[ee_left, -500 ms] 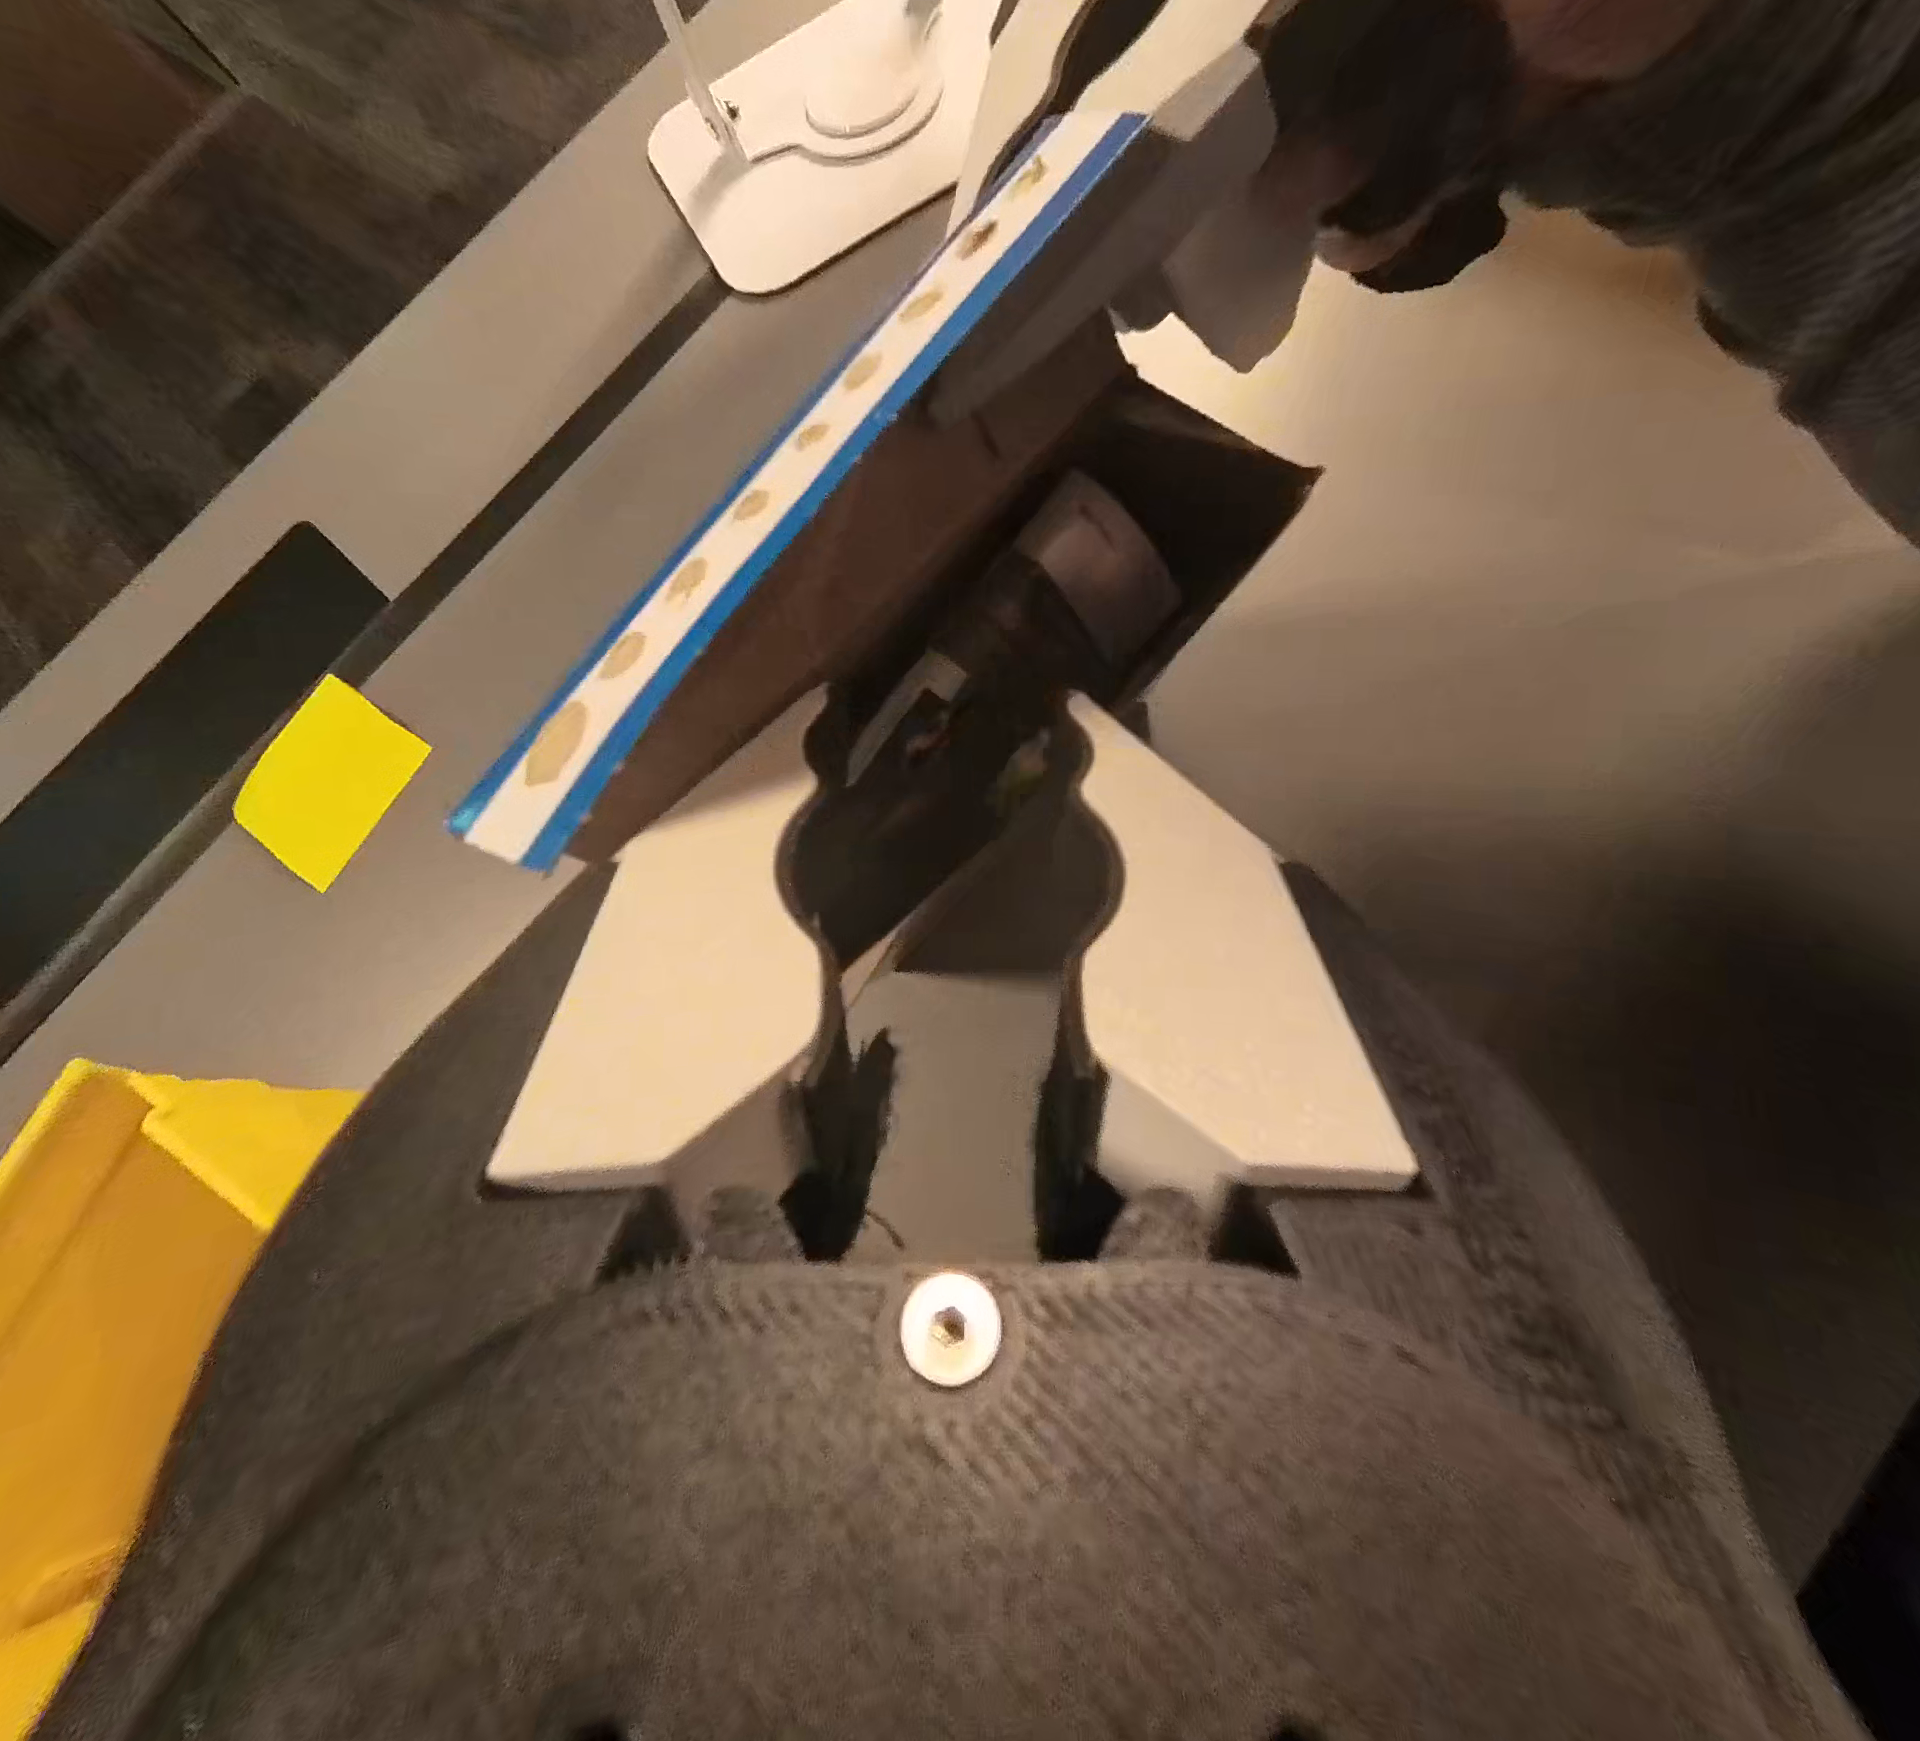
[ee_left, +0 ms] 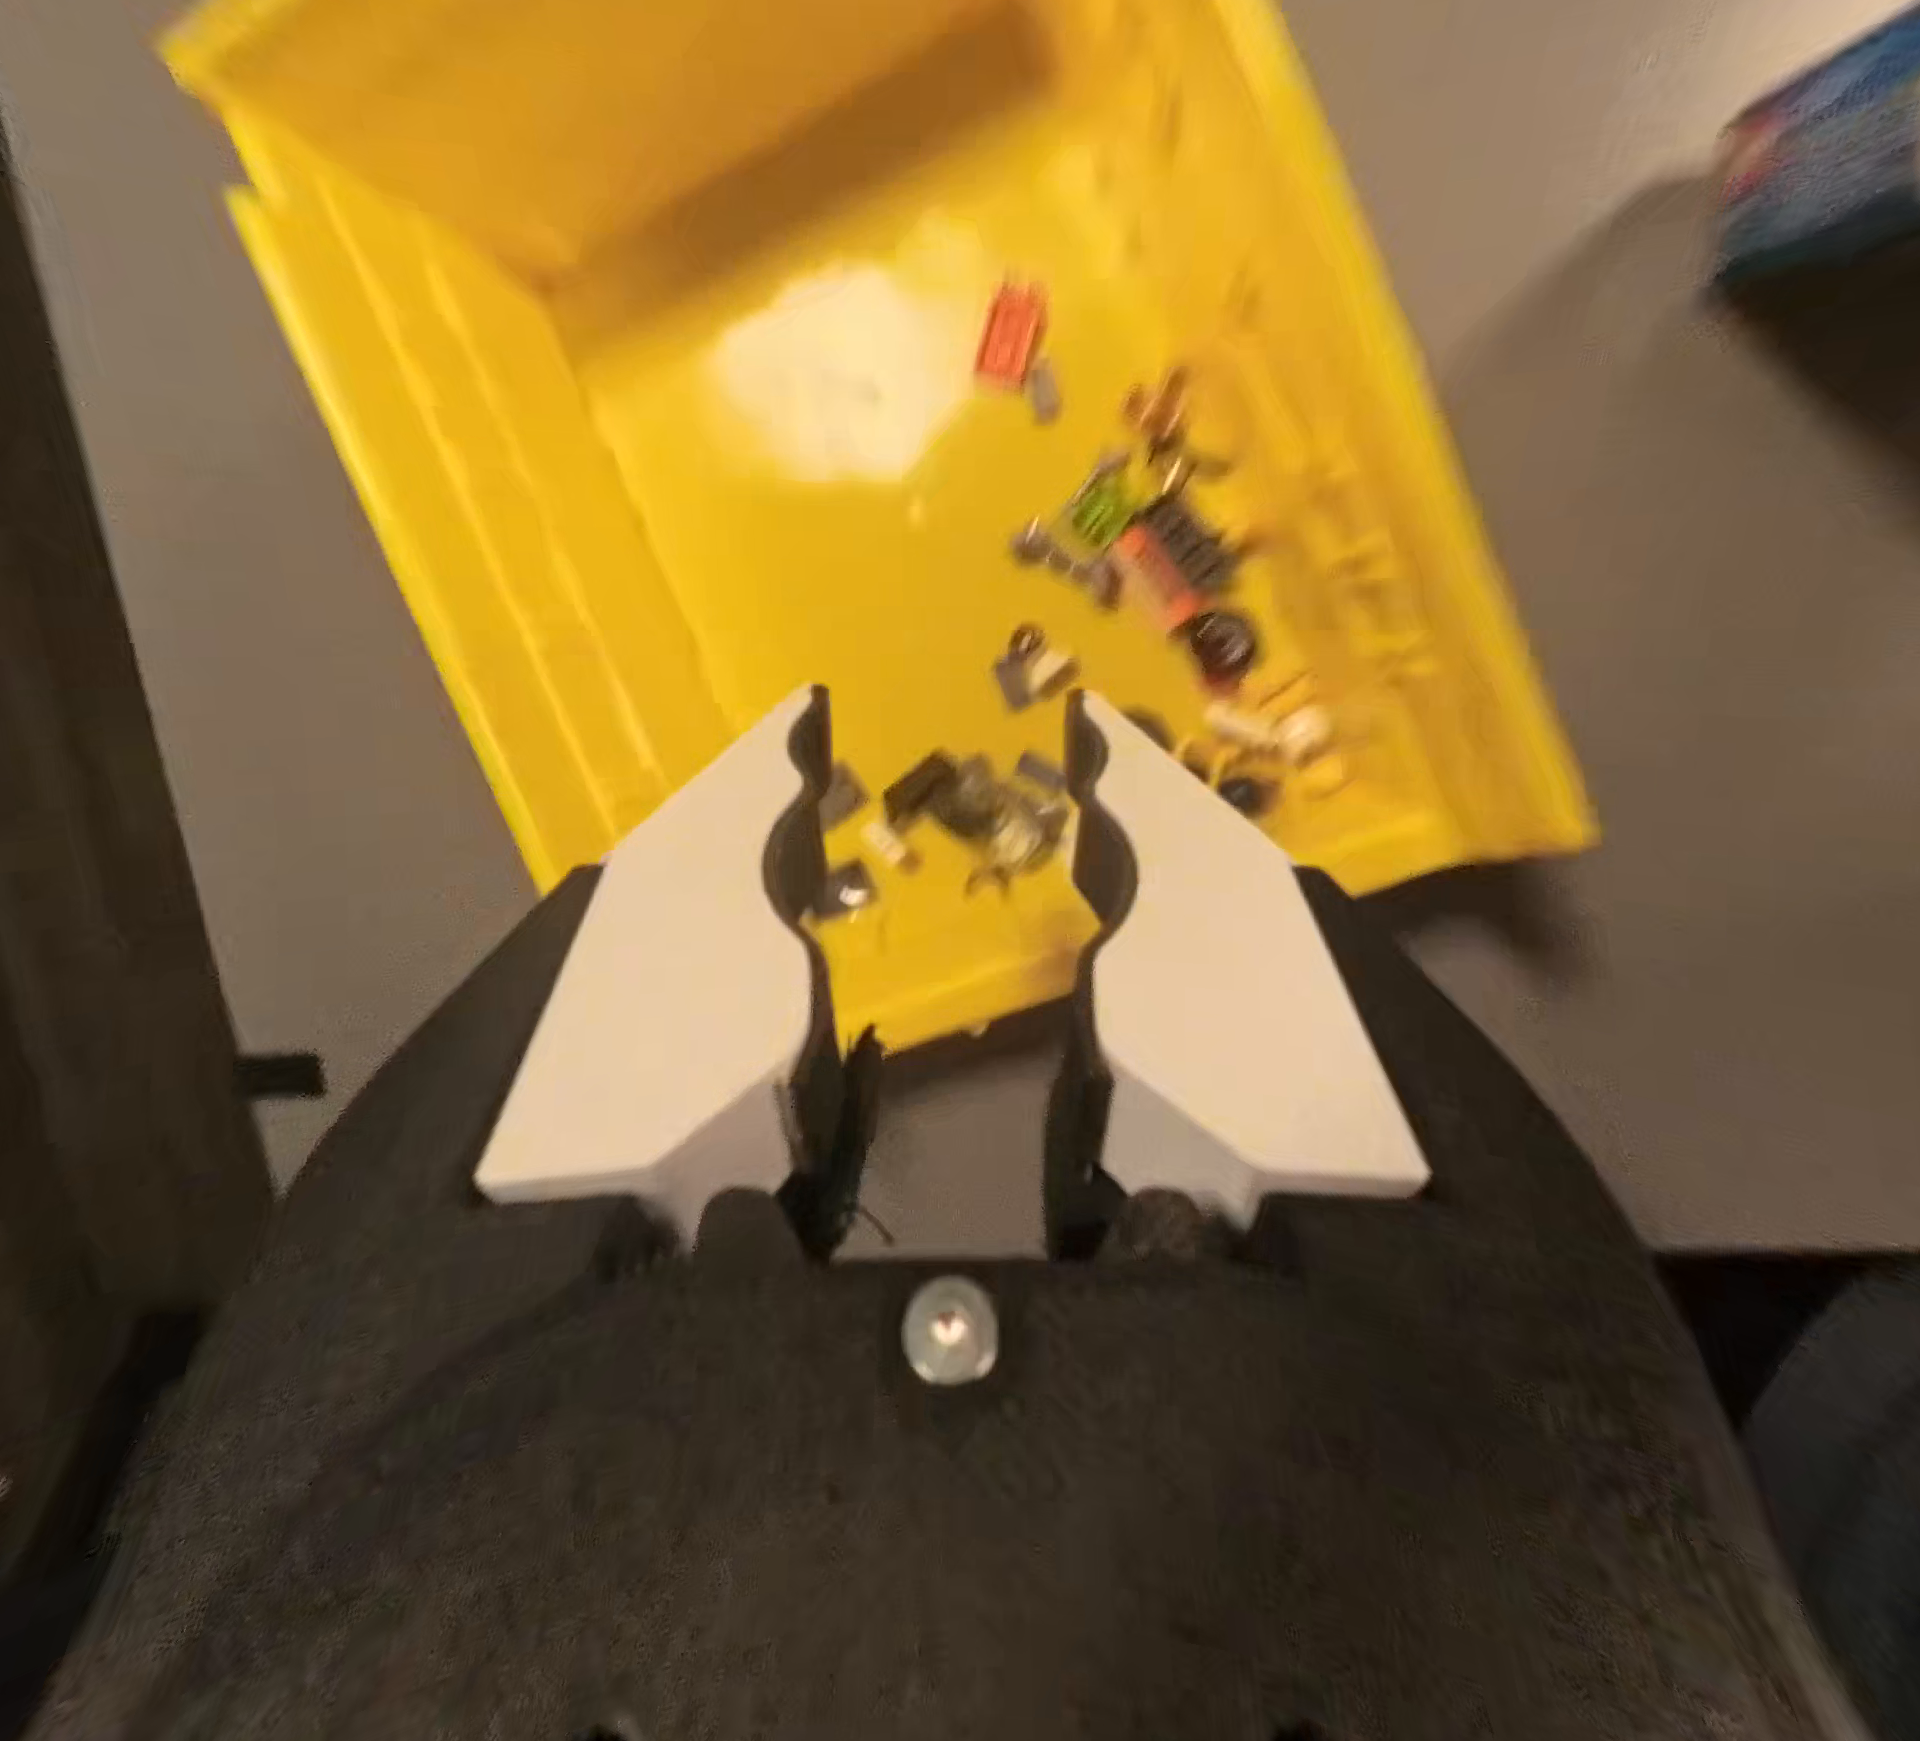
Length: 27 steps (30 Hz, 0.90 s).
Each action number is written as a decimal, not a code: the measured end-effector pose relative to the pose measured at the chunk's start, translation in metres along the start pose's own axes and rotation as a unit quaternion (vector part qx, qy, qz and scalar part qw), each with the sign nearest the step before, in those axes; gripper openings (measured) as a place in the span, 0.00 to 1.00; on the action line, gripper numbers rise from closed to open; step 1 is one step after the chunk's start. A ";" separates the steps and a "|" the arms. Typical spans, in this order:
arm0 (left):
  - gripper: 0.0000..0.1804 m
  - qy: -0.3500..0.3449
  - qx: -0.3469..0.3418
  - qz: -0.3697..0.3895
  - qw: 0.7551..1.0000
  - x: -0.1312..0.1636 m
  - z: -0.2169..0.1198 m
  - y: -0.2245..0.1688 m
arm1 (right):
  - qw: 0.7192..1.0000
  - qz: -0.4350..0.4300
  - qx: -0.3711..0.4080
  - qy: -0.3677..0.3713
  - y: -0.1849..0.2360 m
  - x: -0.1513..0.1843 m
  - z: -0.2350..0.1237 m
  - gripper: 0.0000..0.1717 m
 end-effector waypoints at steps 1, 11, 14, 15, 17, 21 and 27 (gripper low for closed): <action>0.24 0.047 0.002 0.009 0.999 0.011 0.012 0.005 | 1.000 -0.001 0.001 0.001 0.000 0.000 0.000 0.00; 0.24 0.266 0.069 -0.096 0.957 0.061 0.073 0.008 | 1.000 0.004 -0.005 0.000 0.000 0.001 0.000 0.00; 0.21 0.274 0.066 -0.109 0.953 0.068 0.081 0.011 | 1.000 0.002 -0.005 0.001 0.001 0.000 0.000 0.00; 0.20 0.269 0.057 -0.109 0.955 0.067 0.082 0.014 | 1.000 0.003 -0.006 0.001 0.001 0.000 0.001 0.00; 0.13 0.267 0.090 -0.114 0.953 0.067 0.082 0.008 | 1.000 0.003 -0.006 0.001 0.001 0.000 0.001 0.00; 0.05 0.245 0.095 -0.089 0.961 0.064 0.082 0.004 | 1.000 0.002 -0.006 0.001 0.002 0.000 0.001 0.00; 0.05 -0.005 0.021 -0.026 0.999 -0.008 0.027 -0.009 | 1.000 0.004 -0.006 0.000 0.001 0.000 0.001 0.00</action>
Point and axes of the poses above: each gripper's, where its closed fingertips meet, z out along the fingers, x out of its underside, y = z × x across the jaws, the point moved 4 cm from there along -z, back along the fingers
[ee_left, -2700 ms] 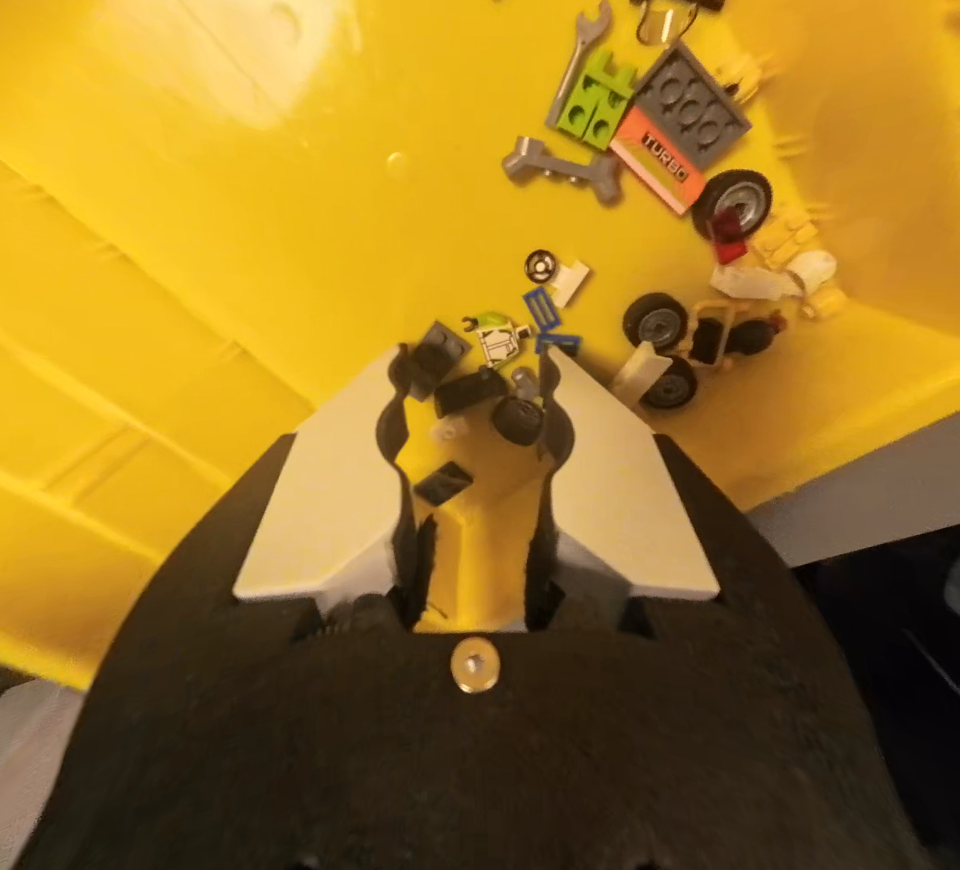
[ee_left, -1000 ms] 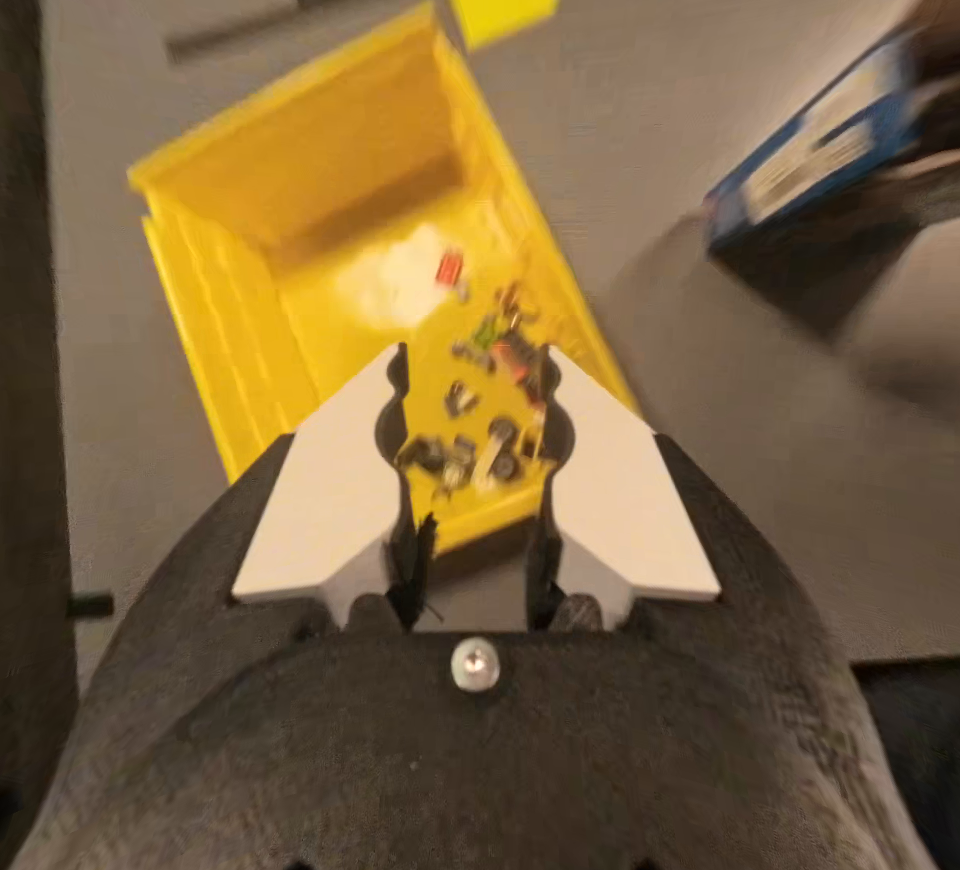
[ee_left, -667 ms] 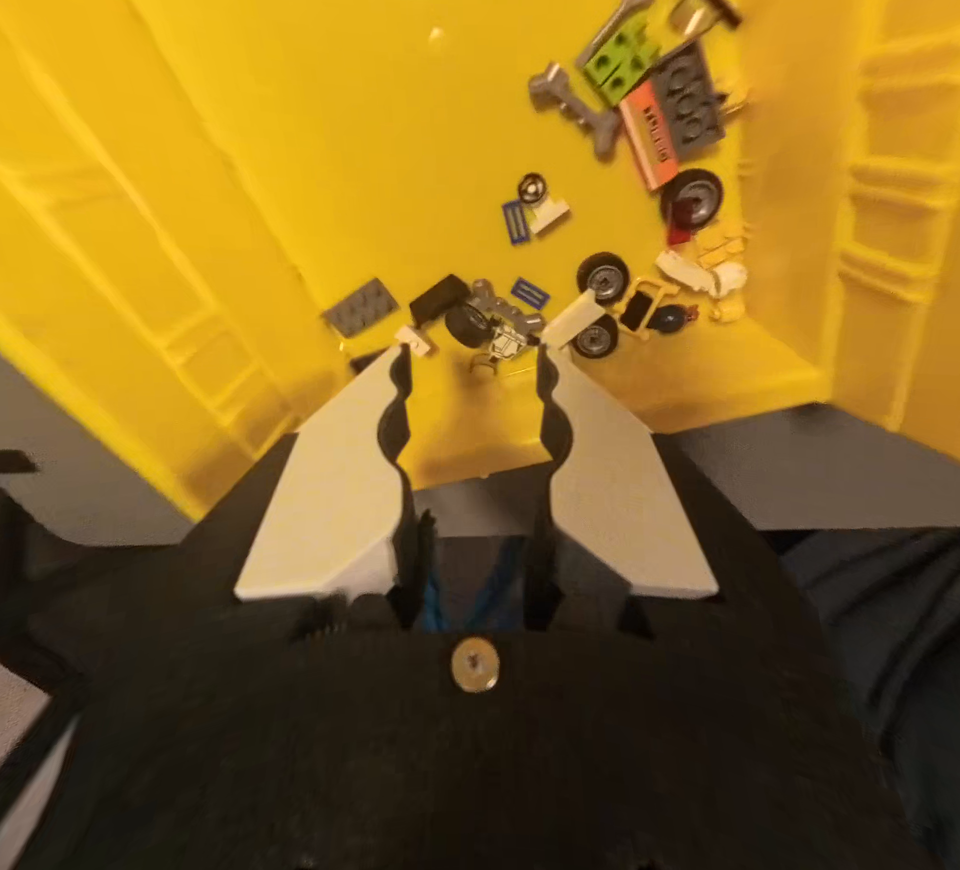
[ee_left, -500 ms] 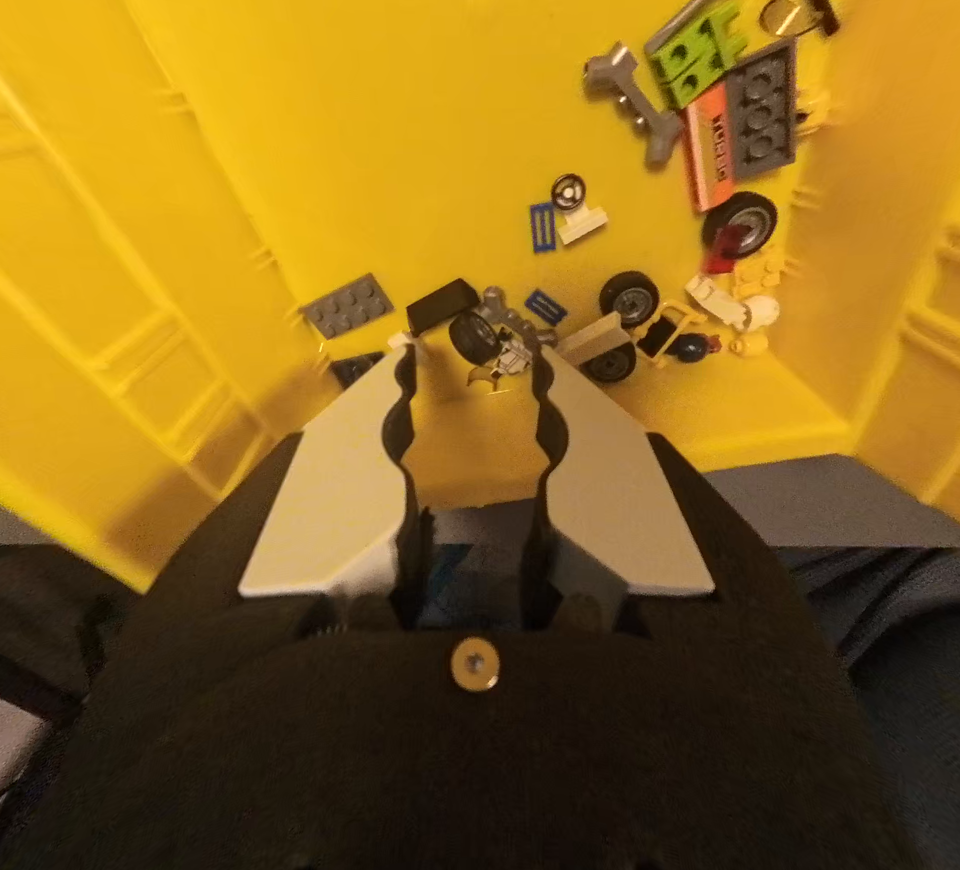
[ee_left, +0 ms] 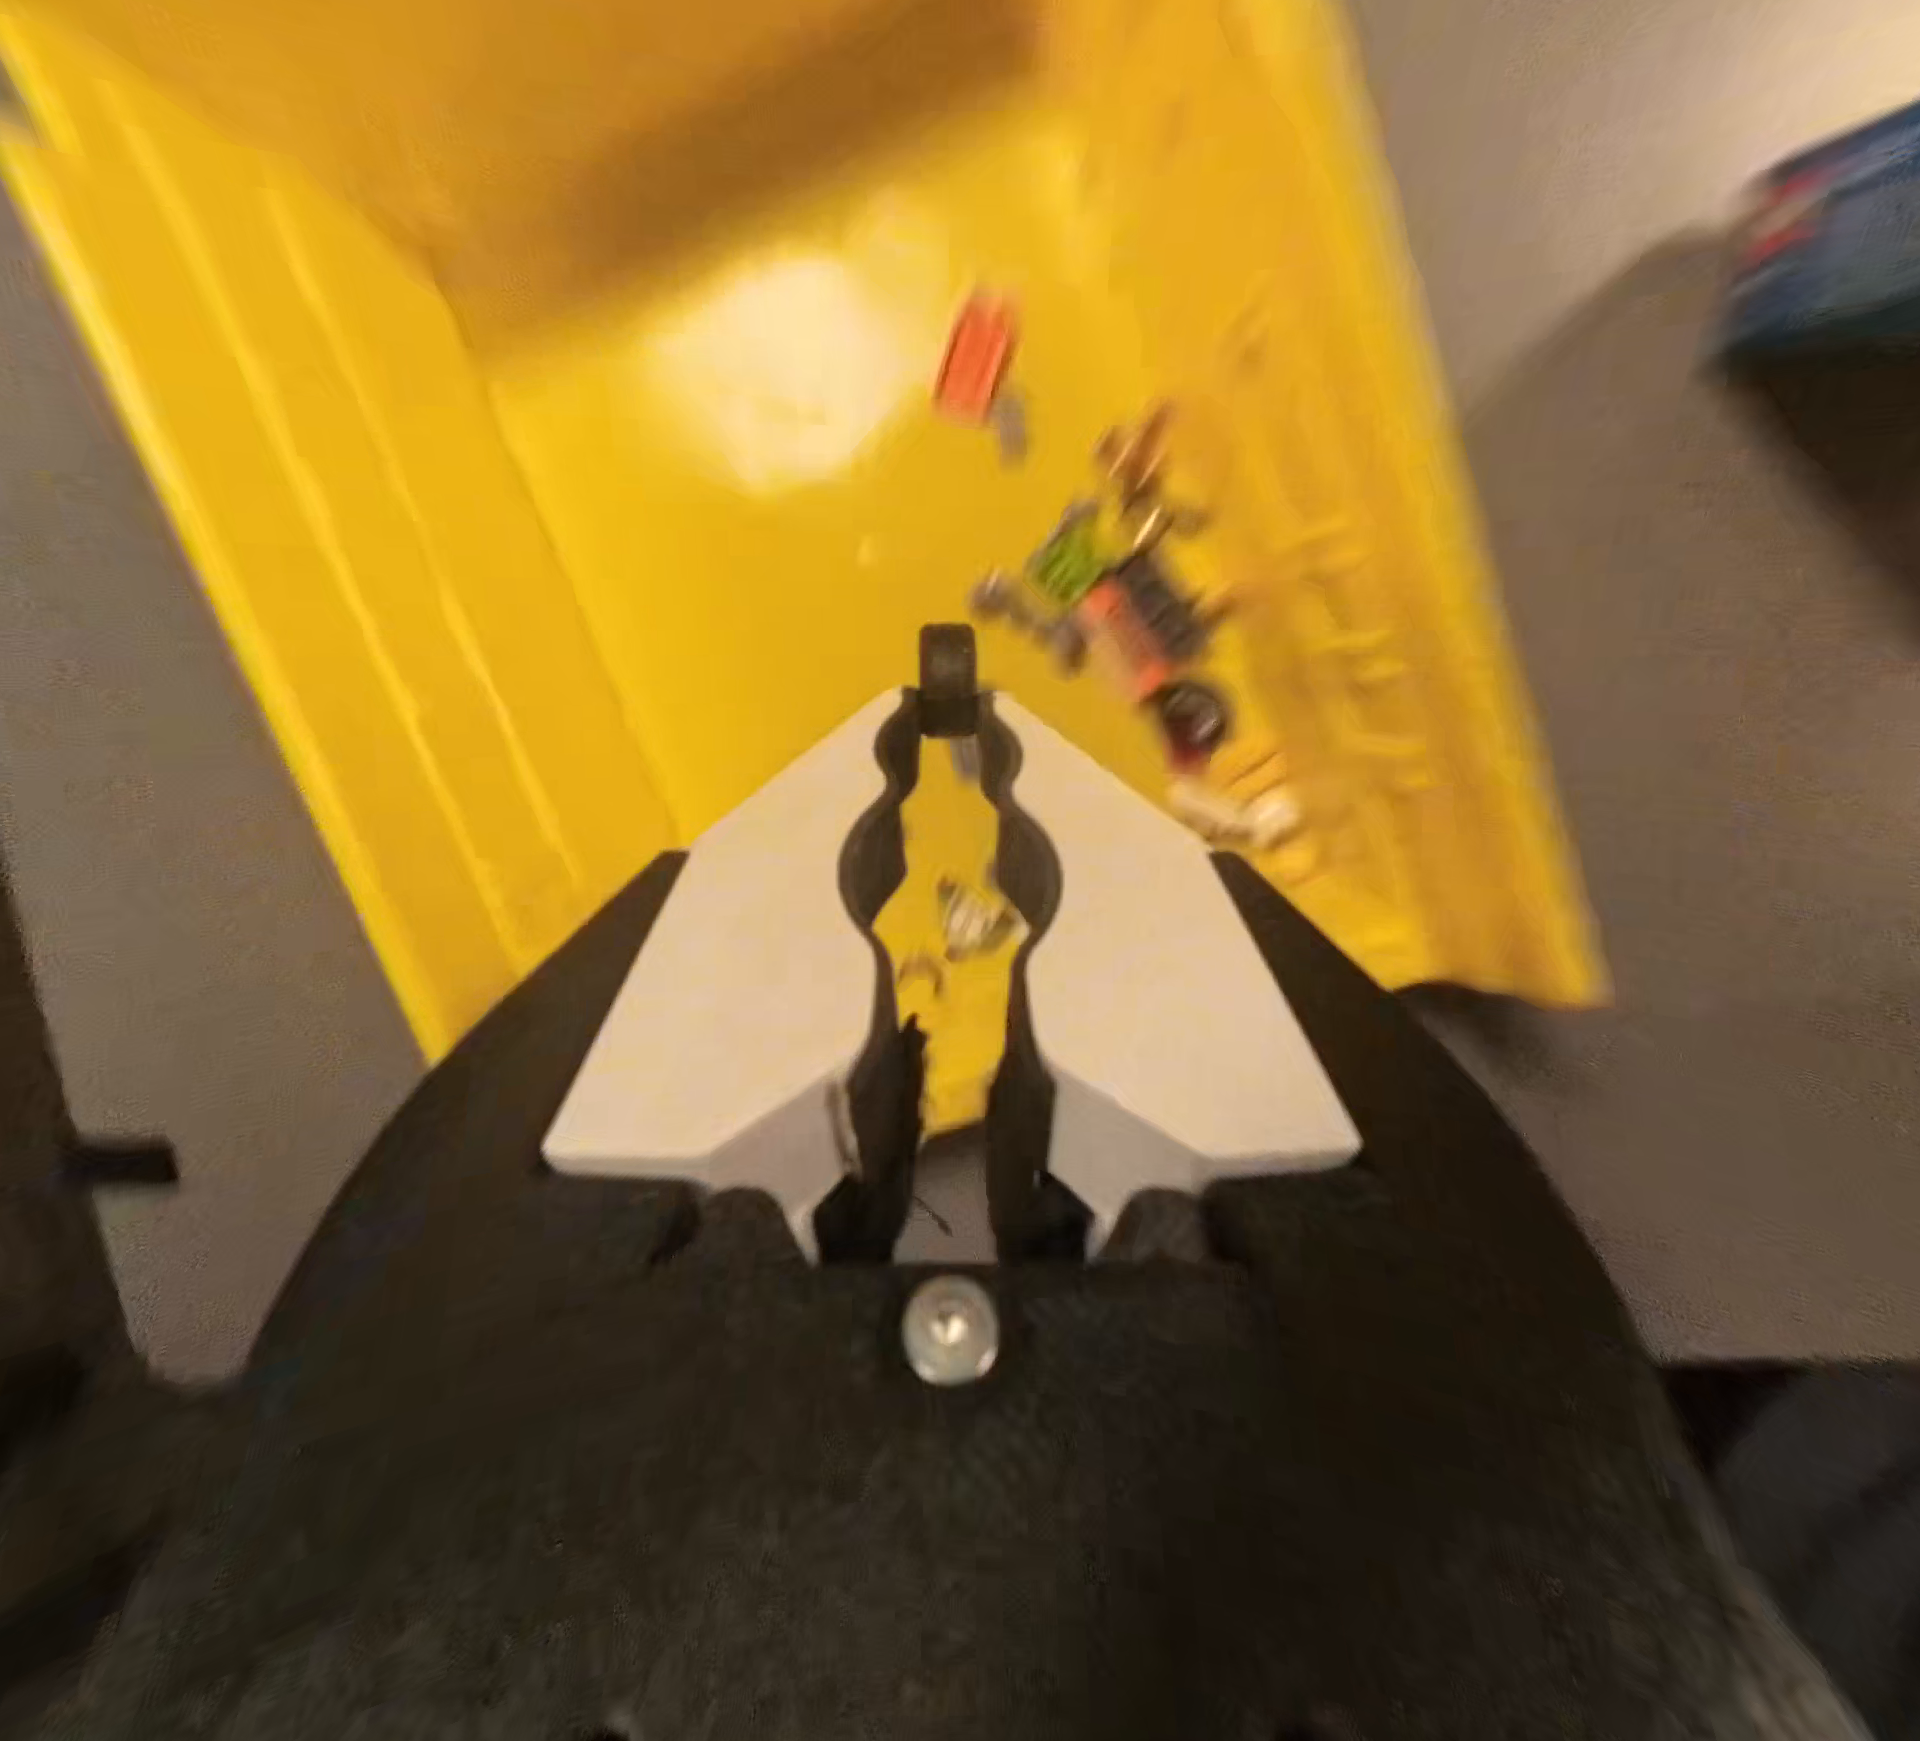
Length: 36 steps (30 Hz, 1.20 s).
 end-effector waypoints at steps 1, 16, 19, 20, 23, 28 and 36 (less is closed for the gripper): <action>0.05 -0.065 -0.003 0.024 0.998 -0.017 -0.018 -0.014 | 1.000 0.001 0.001 -0.001 0.000 0.000 0.000 0.00; 0.05 -0.241 0.164 0.341 0.894 -0.080 -0.074 -0.240 | 1.000 -0.005 0.007 0.002 0.000 -0.001 0.000 0.00; 0.04 -0.232 0.158 0.357 0.891 -0.085 -0.061 -0.246 | 1.000 -0.005 0.006 0.003 0.001 -0.001 0.000 0.00; 0.04 -0.229 0.153 0.359 0.892 -0.087 -0.058 -0.246 | 1.000 -0.005 0.006 0.003 0.001 -0.001 0.000 0.00; 0.09 -0.230 0.160 0.357 0.891 -0.089 -0.055 -0.248 | 1.000 -0.004 0.004 0.002 0.000 -0.001 0.000 0.00; 0.17 -0.223 0.172 0.348 0.894 -0.090 -0.053 -0.249 | 1.000 -0.004 0.002 0.002 0.001 0.000 0.001 0.00; 0.18 -0.254 0.111 0.309 0.910 -0.081 -0.079 -0.204 | 1.000 -0.004 0.003 0.001 0.000 0.000 0.001 0.00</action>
Point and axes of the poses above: each gripper's, where its closed fingertips meet, z out along the fingers, x out of its underside, y = z × x across the jaws, the point moved 4 cm from there along -z, back along the fingers
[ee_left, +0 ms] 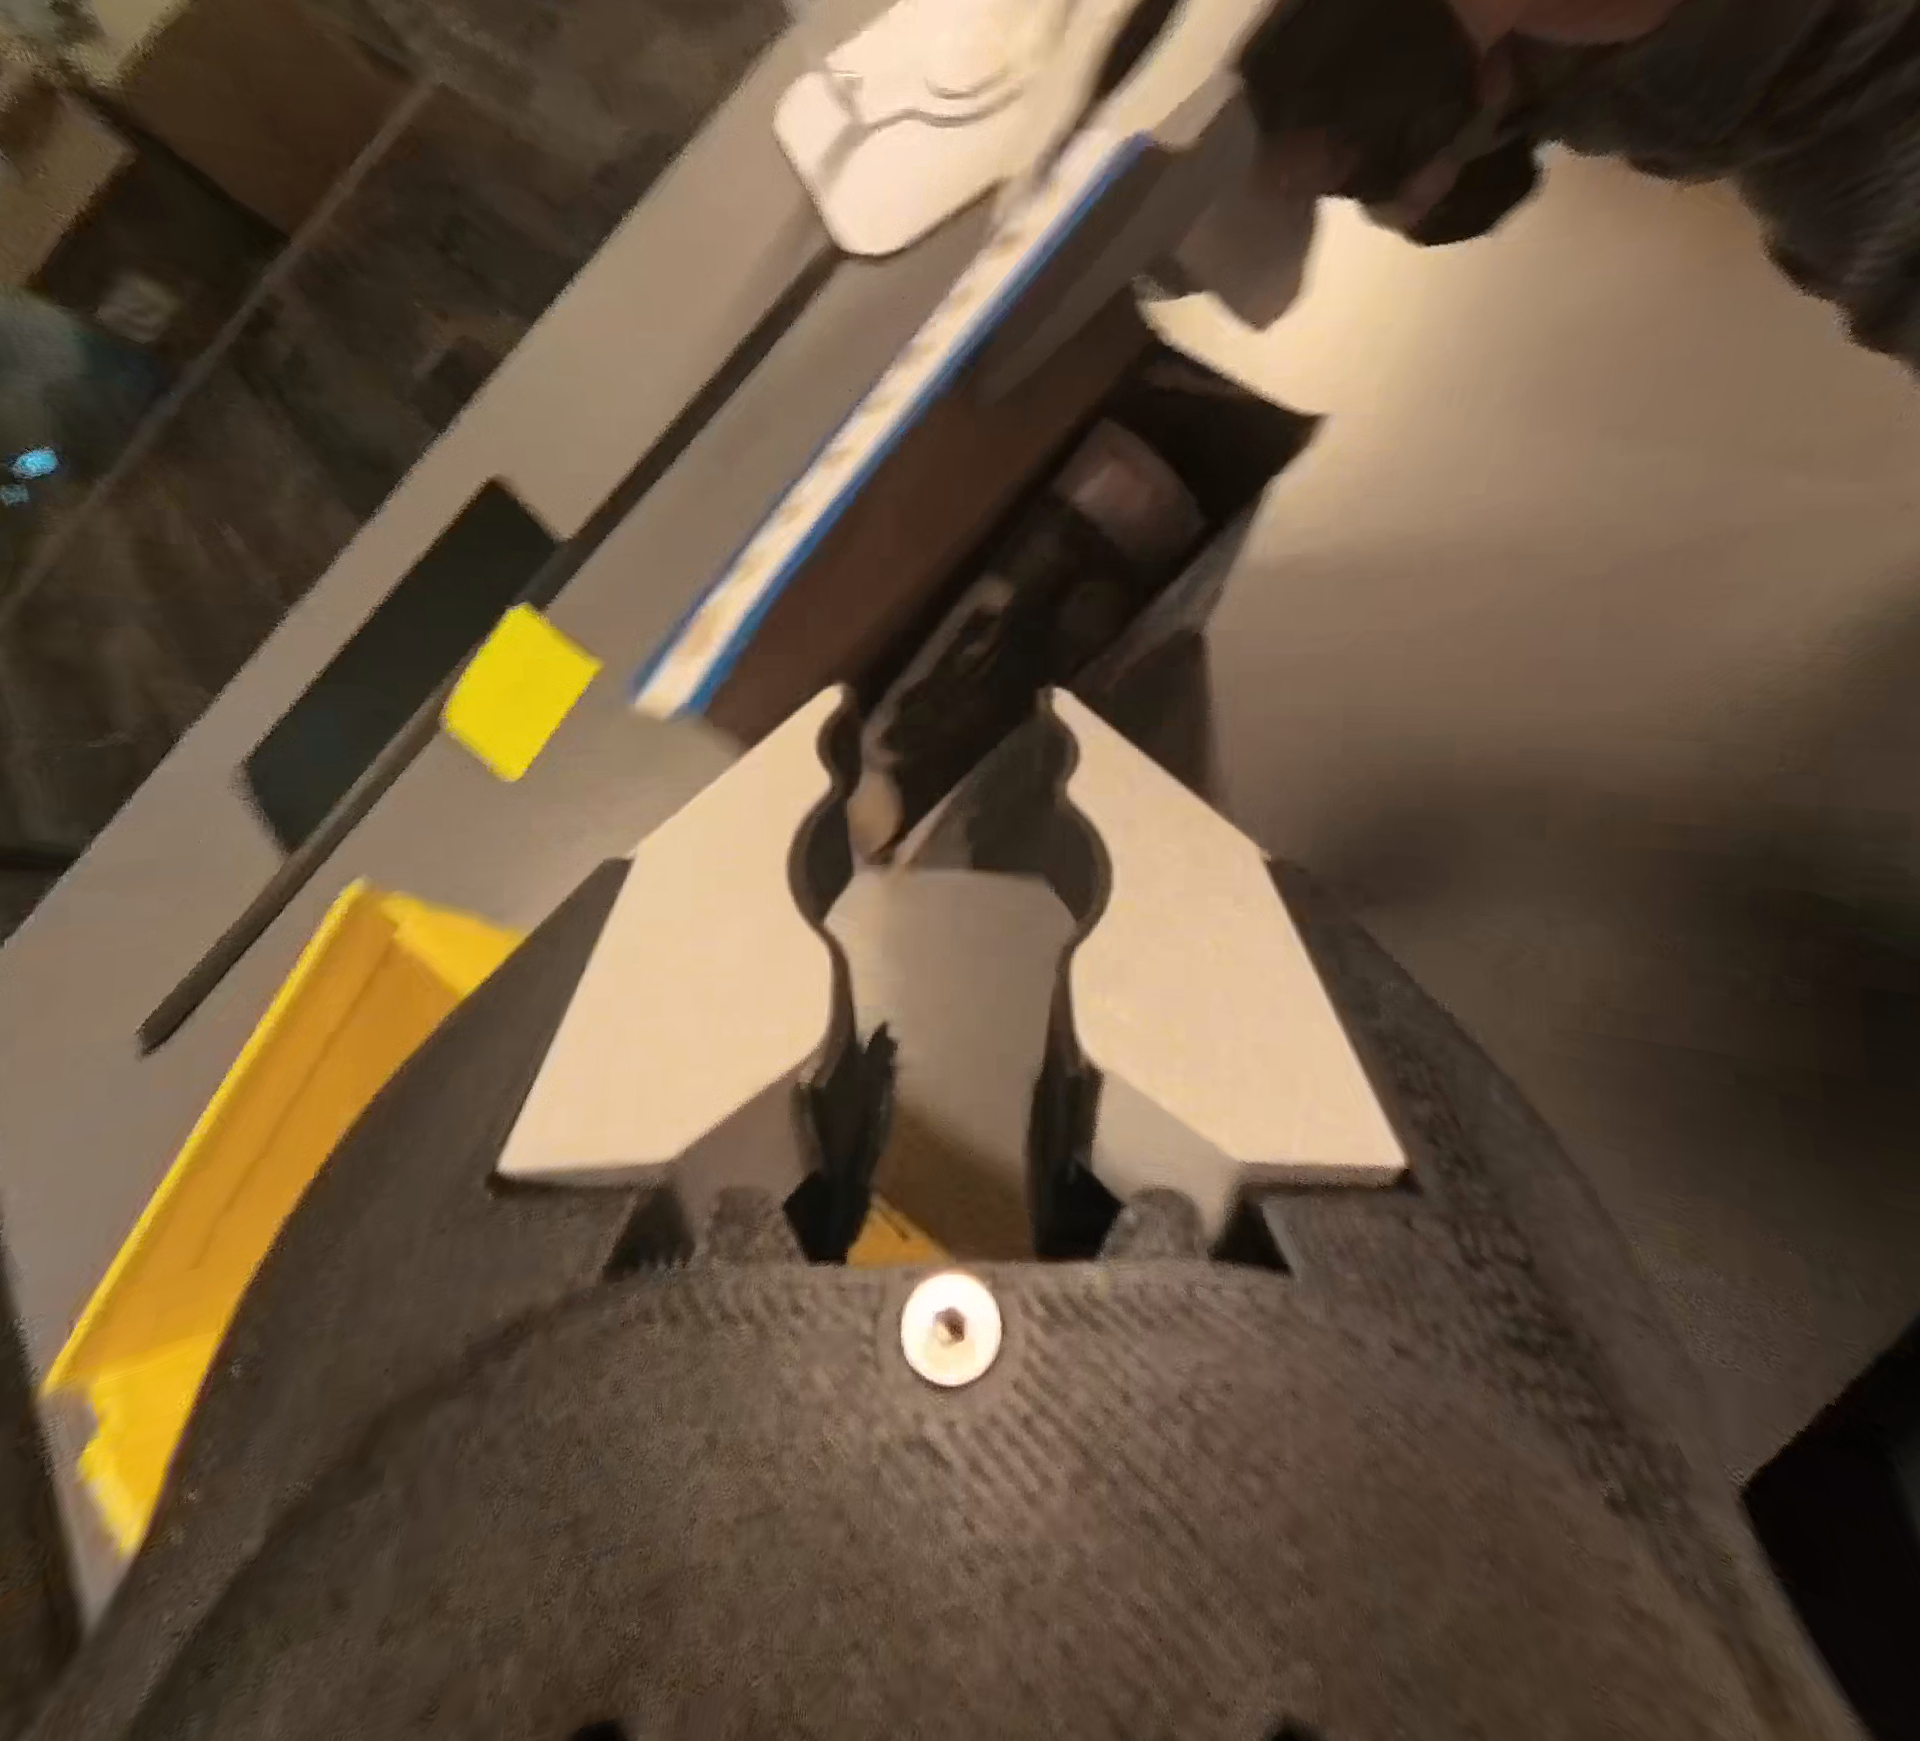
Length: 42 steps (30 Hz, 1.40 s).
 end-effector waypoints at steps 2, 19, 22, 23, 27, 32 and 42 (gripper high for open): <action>0.15 -0.020 -0.064 -0.051 0.996 0.011 -0.028 0.031 | 1.000 0.001 0.000 0.000 -0.001 0.000 0.000 0.00; 0.26 0.151 -0.033 -0.307 0.939 0.207 0.035 0.147 | 1.000 0.007 0.001 -0.004 -0.003 0.000 -0.002 0.00; 0.27 0.176 -0.011 -0.285 0.942 0.216 0.052 0.148 | 1.000 0.007 0.009 -0.004 -0.006 0.000 -0.004 0.00; 0.28 0.184 -0.003 -0.282 0.942 0.219 0.057 0.148 | 1.000 0.006 0.013 -0.004 -0.007 0.000 -0.005 0.00; 0.26 0.206 0.006 -0.263 0.942 0.230 0.070 0.149 | 1.000 0.006 0.024 -0.005 -0.010 0.000 -0.009 0.00; 0.18 0.209 0.014 -0.246 0.947 0.237 0.079 0.148 | 0.999 0.006 0.034 -0.005 -0.012 0.000 -0.011 0.00; 0.08 0.035 -0.132 -0.226 0.964 0.175 0.033 0.175 | 1.000 0.009 0.024 -0.008 -0.011 0.000 -0.008 0.00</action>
Point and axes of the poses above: each gripper's, where its closed fingertips meet, z out along the fingers, x out of its underside, y = z × x across the jaws, the point moved 4 cm from there along -z, back along the fingers
